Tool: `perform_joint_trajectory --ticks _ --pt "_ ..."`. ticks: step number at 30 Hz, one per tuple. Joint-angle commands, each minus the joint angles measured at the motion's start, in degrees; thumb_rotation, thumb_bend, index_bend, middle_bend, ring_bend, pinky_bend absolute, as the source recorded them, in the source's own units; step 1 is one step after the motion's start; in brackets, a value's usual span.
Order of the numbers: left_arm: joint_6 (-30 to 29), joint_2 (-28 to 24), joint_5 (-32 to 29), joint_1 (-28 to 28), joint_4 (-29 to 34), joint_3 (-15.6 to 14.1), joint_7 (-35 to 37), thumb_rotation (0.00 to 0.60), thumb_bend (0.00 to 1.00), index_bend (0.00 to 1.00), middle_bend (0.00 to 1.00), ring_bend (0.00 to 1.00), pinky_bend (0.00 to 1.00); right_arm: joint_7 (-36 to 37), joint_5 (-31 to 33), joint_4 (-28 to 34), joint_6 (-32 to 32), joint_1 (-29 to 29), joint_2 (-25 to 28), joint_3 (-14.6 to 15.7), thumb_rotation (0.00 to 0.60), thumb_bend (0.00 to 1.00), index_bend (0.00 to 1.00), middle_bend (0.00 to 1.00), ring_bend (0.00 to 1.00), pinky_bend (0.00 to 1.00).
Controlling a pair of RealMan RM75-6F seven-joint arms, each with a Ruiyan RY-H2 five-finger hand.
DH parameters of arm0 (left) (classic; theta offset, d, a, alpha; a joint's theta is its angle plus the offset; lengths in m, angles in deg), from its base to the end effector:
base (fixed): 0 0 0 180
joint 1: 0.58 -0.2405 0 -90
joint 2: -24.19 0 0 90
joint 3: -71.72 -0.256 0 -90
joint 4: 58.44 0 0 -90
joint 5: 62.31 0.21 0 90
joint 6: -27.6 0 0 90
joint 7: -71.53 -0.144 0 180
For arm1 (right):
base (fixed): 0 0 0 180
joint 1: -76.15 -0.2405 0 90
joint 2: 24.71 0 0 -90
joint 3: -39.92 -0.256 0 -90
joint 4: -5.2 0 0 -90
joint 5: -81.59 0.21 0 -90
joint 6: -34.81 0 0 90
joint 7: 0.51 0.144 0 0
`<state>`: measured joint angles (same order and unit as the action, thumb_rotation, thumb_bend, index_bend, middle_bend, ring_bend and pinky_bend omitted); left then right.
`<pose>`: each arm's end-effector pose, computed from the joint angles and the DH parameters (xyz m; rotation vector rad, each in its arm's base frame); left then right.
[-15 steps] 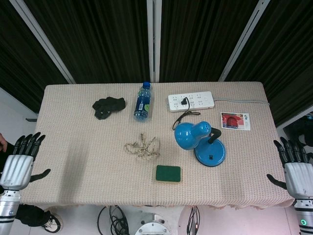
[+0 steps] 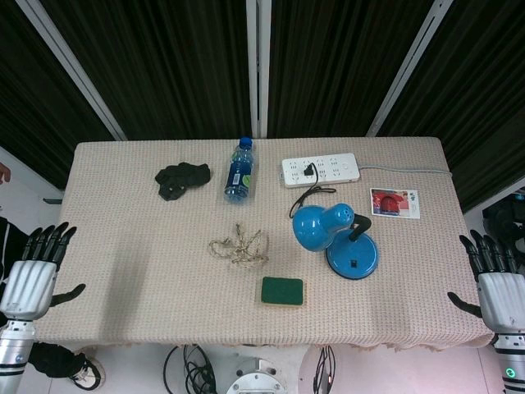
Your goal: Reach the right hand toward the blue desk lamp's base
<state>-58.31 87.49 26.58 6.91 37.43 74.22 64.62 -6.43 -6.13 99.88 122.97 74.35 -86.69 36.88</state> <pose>-0.2842 0.1917 0.1564 -1.4741 -0.7867 -0.9201 -0.3075 -0.1647 0.1730 1.3823 -0.8054 0.8425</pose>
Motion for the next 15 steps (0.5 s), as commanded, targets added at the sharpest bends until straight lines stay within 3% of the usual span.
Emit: perform_joint_trajectory --ticks 1,5,7,9,10,12,14,15 --pt "0.1 0.0 0.1 0.1 0.1 0.0 -0.1 0.6 0.05 0.01 0.01 0.0 0.0 0.1 -0.1 -0.1 -0.1 0.0 0.1 0.1 0.6 0.03 0.0 0.0 0.0 0.0" --pt "0.5 0.3 0.0 0.1 0.1 -0.3 -0.4 0.6 0.05 0.01 0.01 0.0 0.0 0.6 -0.6 -0.3 -0.7 -0.2 0.3 0.4 0.6 0.03 0.0 0.0 0.0 0.0" --pt "0.7 0.3 -0.2 0.1 0.1 -0.3 -0.6 0.6 0.05 0.01 0.01 0.0 0.0 0.8 -0.8 -0.3 -0.8 -0.3 0.4 0.4 0.6 0.03 0.0 0.05 0.02 0.01" --pt "0.7 0.3 -0.4 0.2 0.2 -0.1 -0.5 0.6 0.05 0.01 0.01 0.0 0.0 0.8 -0.8 -0.2 -0.8 -0.5 0.6 0.2 0.6 0.03 0.0 0.27 0.23 0.22" --pt "0.7 0.4 -0.4 0.2 0.2 -0.1 -0.5 0.6 0.05 0.01 0.01 0.0 0.0 1.1 -0.6 0.0 -1.4 -0.7 0.7 0.4 0.6 0.03 0.0 0.5 0.47 0.47" --pt "0.9 0.5 -0.3 0.3 0.1 -0.1 -0.6 0.6 0.05 0.01 0.01 0.0 0.0 1.7 -0.3 0.9 -3.7 -1.2 1.5 1.1 0.6 0.03 0.0 0.8 0.76 0.74" --pt "1.2 0.8 -0.4 0.4 -0.1 -0.2 -0.6 0.6 0.05 0.01 0.01 0.0 0.0 0.1 -0.1 0.6 -4.5 -1.6 1.2 1.2 0.6 0.04 0.0 0.95 0.9 0.86" --pt "1.4 0.9 -0.5 0.4 -0.3 -0.3 -0.6 0.6 0.05 0.01 0.01 0.0 0.0 -0.3 0.0 0.6 -4.8 -1.7 0.8 1.2 0.6 0.05 0.0 0.96 0.91 0.87"
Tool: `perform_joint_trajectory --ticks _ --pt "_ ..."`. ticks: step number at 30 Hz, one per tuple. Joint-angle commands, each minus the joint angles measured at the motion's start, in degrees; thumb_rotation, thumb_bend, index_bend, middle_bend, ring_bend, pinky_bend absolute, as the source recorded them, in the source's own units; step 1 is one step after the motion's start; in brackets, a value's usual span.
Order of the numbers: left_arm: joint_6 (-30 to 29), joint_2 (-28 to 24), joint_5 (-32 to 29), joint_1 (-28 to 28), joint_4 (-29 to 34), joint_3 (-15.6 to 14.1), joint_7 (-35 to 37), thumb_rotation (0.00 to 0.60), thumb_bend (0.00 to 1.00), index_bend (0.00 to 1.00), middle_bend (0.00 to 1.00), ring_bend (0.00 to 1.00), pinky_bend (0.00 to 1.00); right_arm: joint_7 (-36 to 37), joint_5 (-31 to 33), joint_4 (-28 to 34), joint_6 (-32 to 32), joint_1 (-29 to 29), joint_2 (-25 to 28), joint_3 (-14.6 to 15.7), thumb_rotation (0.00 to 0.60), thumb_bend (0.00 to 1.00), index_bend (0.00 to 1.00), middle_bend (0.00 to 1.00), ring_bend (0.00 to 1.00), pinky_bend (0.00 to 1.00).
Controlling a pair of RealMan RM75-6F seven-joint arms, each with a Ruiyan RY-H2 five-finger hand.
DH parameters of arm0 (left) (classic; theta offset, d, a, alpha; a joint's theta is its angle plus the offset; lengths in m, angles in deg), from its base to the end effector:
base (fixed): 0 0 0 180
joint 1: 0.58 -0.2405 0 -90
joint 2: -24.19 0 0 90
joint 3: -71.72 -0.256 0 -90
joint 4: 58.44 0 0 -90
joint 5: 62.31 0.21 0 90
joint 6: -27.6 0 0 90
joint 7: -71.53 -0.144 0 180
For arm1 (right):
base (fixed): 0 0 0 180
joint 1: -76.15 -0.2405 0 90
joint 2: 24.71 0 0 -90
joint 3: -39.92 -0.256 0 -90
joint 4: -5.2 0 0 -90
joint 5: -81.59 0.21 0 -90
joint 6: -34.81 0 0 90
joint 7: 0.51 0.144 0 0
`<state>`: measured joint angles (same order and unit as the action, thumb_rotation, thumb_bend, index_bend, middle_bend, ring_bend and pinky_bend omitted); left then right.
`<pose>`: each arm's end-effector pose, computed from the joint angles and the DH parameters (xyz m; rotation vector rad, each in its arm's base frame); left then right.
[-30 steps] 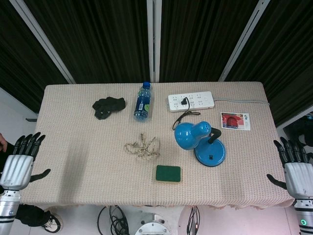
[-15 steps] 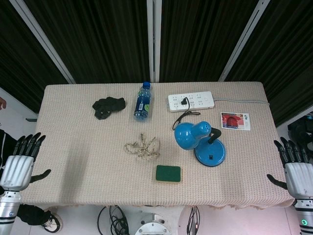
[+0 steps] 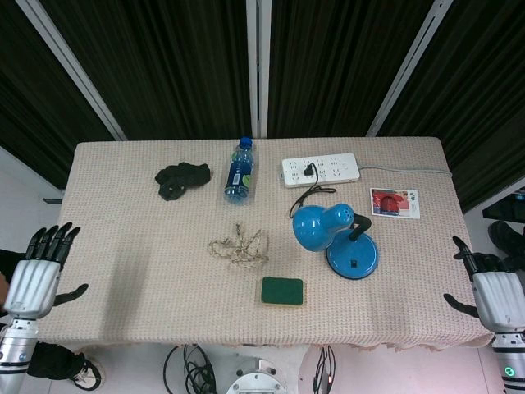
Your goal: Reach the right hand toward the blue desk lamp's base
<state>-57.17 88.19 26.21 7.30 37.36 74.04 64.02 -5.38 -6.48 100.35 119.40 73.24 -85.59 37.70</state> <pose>-0.2842 0.1930 0.1500 -1.4878 -0.8016 -0.9081 -0.3080 -0.1677 0.1677 1.4402 -0.8516 0.8199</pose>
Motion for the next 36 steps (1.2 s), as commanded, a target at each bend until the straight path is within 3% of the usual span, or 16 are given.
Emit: perform_joint_trajectory --ticks 1,4,10,12,18,26,36 --pt "0.4 0.3 -0.2 0.1 -0.3 -0.2 0.0 0.6 0.05 0.01 0.01 0.0 0.0 -1.6 0.5 0.1 -1.6 -0.7 -0.6 0.6 0.6 0.09 0.0 0.99 0.93 0.89" --pt "0.7 0.6 -0.3 0.1 -0.6 -0.3 0.2 0.6 0.05 0.01 0.01 0.0 0.0 -2.1 0.2 0.0 -3.4 -1.4 -1.2 1.1 0.6 0.19 0.0 1.0 0.95 0.9" --pt "0.6 1.0 -0.4 0.0 -1.2 -0.4 0.8 0.6 0.05 0.01 0.01 0.0 0.0 -5.5 -0.5 -0.3 -10.6 -4.9 -4.3 2.7 0.6 0.54 0.0 1.0 0.95 0.9" --pt "0.6 1.1 -0.3 0.0 -1.4 -0.5 1.0 0.6 0.05 0.01 0.01 0.0 0.0 -7.0 0.2 -0.7 -13.7 -6.4 -6.0 2.8 0.6 0.59 0.0 1.0 0.95 0.9" --pt "0.1 0.8 -0.4 -0.6 -1.8 -0.7 1.5 0.6 0.05 0.01 0.01 0.0 0.0 -9.2 1.6 -1.2 -21.8 -10.6 -9.7 3.5 0.6 0.58 0.0 1.0 0.96 0.9" --pt "0.2 0.2 -0.6 -0.8 -1.5 -0.9 2.3 0.6 0.05 0.01 0.01 0.0 0.0 -10.1 4.6 -2.4 -27.7 -14.2 -12.3 3.2 0.6 0.54 0.0 1.0 0.95 0.9" --pt "-0.1 -0.3 -0.4 -0.8 -0.9 -0.6 2.0 0.6 0.05 0.01 0.01 0.0 0.0 -12.0 8.0 -3.0 -28.6 -15.4 -13.5 3.0 0.6 0.52 0.0 1.0 0.95 0.9"
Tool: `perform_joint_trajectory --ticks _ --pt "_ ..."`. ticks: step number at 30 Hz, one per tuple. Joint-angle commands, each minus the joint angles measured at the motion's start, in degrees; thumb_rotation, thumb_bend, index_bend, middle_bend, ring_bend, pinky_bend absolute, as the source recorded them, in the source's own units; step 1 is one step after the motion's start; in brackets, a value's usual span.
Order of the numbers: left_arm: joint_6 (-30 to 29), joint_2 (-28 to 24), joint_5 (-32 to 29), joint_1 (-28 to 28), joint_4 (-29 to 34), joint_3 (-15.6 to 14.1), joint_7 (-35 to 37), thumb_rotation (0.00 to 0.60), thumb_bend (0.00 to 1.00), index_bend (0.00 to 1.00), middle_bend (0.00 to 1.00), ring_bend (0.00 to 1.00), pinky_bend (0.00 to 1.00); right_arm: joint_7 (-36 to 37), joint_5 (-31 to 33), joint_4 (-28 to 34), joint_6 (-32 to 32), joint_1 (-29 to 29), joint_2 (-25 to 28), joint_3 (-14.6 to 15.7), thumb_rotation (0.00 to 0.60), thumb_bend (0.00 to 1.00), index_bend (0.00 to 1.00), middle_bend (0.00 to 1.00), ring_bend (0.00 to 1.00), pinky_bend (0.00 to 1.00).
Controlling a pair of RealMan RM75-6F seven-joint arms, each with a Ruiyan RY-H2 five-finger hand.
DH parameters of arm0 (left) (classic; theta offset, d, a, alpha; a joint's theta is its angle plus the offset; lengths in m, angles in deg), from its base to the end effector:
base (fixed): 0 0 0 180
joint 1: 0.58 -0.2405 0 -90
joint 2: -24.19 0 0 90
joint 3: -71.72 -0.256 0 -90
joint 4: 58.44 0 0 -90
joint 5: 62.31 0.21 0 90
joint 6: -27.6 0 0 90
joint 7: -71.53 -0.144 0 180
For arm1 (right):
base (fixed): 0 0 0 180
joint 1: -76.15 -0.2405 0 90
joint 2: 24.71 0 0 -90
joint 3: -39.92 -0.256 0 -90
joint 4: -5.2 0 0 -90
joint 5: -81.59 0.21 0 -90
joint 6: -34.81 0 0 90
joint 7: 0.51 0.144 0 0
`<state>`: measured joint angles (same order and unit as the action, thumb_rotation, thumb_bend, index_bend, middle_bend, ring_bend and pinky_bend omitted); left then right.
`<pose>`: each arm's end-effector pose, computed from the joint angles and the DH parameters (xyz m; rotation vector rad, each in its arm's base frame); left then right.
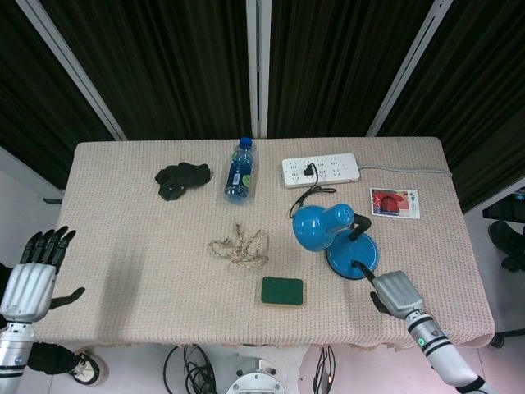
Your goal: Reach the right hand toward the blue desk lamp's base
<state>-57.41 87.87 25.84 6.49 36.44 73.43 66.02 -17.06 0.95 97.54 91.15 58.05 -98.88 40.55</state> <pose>-0.2923 0.1873 0.1525 -1.4729 -0.8300 -0.8987 -0.2810 -0.2129 0.0318 1.9037 -1.0455 0.5943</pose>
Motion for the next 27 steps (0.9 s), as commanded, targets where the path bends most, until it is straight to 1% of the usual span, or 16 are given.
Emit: perform_joint_trajectory --ticks 1,9,14,19,22,24,25,27 --pt "0.2 0.0 0.0 0.1 0.0 0.0 -0.1 0.6 0.05 0.01 0.01 0.0 0.0 -0.5 0.8 -0.3 -0.5 -0.3 -0.3 0.3 0.6 0.52 0.0 1.0 0.95 0.9" --pt "0.2 0.1 -0.3 0.0 0.0 0.0 -0.2 0.6 0.05 0.01 0.01 0.0 0.0 -2.0 2.4 -0.4 -2.2 -1.1 -0.3 1.6 0.6 0.53 0.0 1.0 0.95 0.9" --pt "0.2 0.1 -0.3 -0.1 0.0 0.0 -0.1 0.6 0.05 0.01 0.01 0.0 0.0 -2.6 2.5 -0.6 -1.5 -0.9 -0.7 2.1 0.6 0.54 0.0 1.0 0.95 0.9" --pt "0.1 0.1 -0.1 -0.1 -0.1 0.0 -0.1 0.6 0.05 0.01 0.01 0.0 0.0 -2.6 1.7 -0.6 1.0 -0.4 -1.1 2.1 0.6 0.54 0.0 1.0 0.95 0.9" --pt "0.0 0.0 0.0 -0.1 0.0 0.0 -0.1 0.6 0.05 0.01 0.01 0.0 0.0 -1.8 -0.8 -0.2 5.9 0.6 -0.7 1.1 0.6 0.54 0.0 1.0 0.95 0.9" --pt "-0.1 0.0 0.0 -0.2 0.0 0.0 -0.1 0.6 0.05 0.01 0.01 0.0 0.0 -0.5 -3.7 0.8 11.0 1.9 0.5 0.6 0.6 0.52 0.0 1.0 0.94 0.9" --pt "-0.2 0.0 0.0 -0.2 0.1 0.0 -0.1 0.6 0.05 0.01 0.01 0.0 0.0 0.3 -5.3 1.4 13.6 2.7 1.1 0.6 0.6 0.5 0.0 0.98 0.93 0.89" --pt "-0.3 -0.1 0.0 -0.3 0.3 0.0 0.0 0.6 0.05 0.01 0.01 0.0 0.0 2.5 -9.2 2.1 20.3 5.1 3.0 0.8 0.6 0.43 0.0 0.91 0.86 0.84"
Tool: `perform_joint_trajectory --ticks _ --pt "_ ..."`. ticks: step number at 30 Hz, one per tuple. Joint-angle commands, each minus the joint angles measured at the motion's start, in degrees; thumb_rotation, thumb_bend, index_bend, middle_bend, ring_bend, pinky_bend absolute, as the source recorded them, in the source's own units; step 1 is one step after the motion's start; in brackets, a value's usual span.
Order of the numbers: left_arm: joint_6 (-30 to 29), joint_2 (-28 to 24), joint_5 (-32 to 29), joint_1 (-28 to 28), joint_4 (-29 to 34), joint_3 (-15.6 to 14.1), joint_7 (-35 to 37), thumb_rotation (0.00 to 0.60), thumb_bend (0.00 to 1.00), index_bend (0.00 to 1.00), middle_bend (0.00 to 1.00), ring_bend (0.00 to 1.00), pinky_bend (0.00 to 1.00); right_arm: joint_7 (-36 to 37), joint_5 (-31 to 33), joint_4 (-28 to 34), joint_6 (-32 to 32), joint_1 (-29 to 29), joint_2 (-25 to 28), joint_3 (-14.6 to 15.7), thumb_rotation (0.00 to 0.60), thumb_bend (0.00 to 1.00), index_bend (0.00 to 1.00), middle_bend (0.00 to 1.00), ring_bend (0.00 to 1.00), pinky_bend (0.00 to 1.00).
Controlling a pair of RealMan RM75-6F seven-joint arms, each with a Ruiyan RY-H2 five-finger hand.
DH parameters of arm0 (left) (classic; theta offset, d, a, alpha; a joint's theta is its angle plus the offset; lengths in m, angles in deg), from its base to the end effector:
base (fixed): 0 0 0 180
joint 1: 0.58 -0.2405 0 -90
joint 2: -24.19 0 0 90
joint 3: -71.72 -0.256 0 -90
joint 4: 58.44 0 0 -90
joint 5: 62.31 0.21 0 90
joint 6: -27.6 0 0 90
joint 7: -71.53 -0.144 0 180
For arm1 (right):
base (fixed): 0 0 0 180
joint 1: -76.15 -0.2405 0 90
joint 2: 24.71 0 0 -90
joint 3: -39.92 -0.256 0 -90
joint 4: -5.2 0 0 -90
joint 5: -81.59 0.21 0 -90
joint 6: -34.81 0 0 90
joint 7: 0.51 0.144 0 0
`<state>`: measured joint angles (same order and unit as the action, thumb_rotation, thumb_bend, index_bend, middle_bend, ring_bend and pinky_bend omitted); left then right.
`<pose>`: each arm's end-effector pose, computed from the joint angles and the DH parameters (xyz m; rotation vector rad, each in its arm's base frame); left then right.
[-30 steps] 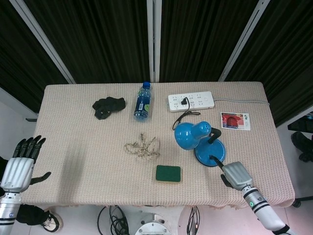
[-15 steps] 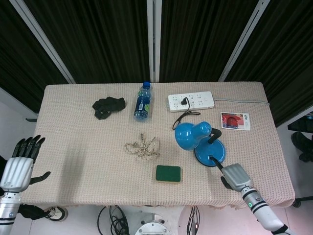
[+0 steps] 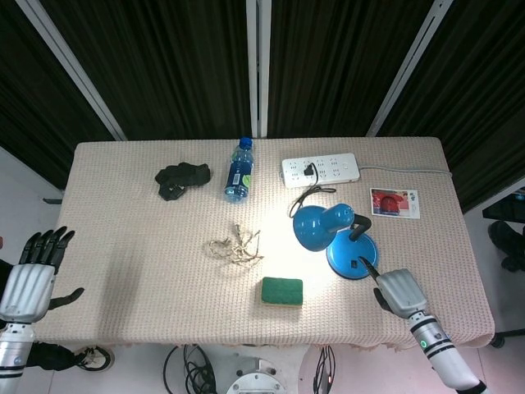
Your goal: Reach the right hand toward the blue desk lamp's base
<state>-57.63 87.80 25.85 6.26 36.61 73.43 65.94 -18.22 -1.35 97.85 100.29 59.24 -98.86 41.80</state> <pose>-0.2924 0.1861 0.1531 -1.4685 -0.8302 -0.8985 -0.2754 -0.2103 0.0475 1.8309 -0.9361 0.6796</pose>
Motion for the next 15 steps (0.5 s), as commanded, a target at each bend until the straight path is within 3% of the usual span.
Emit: perform_joint_trajectory --ticks 1,5,9,11,13,15 --pt "0.0 -0.1 0.1 0.0 0.2 0.0 0.0 0.6 0.05 0.01 0.01 0.0 0.0 4.8 -8.5 1.8 14.3 5.1 3.8 -0.3 0.6 0.39 0.0 0.83 0.79 0.79" --pt "0.3 -0.3 0.2 0.2 0.5 0.0 0.1 0.6 0.05 0.01 0.01 0.0 0.0 10.9 -12.0 -1.0 28.4 11.4 6.5 -0.6 0.6 0.22 0.0 0.48 0.43 0.58" --pt "1.0 0.1 0.2 0.8 0.1 0.2 0.3 0.6 0.05 0.01 0.01 0.0 0.0 15.6 -7.6 -3.4 34.6 15.9 8.7 -2.6 0.6 0.12 0.0 0.26 0.21 0.44" --pt "1.4 0.3 0.3 1.0 -0.1 0.2 0.4 0.6 0.05 0.01 0.01 0.0 0.0 16.2 -3.7 -3.3 33.8 16.9 10.0 -3.7 0.6 0.03 0.0 0.06 0.04 0.2" --pt "1.7 0.5 0.5 1.3 -0.4 0.2 0.6 0.6 0.05 0.01 0.01 0.0 0.0 16.6 0.1 -2.4 31.9 17.3 11.2 -4.7 0.6 0.0 0.0 0.0 0.0 0.05" --pt "1.6 0.5 0.6 1.3 -0.6 0.2 0.8 0.6 0.05 0.01 0.01 0.0 0.0 17.3 2.0 -1.6 29.8 17.2 11.9 -5.2 0.6 0.0 0.0 0.0 0.0 0.0"
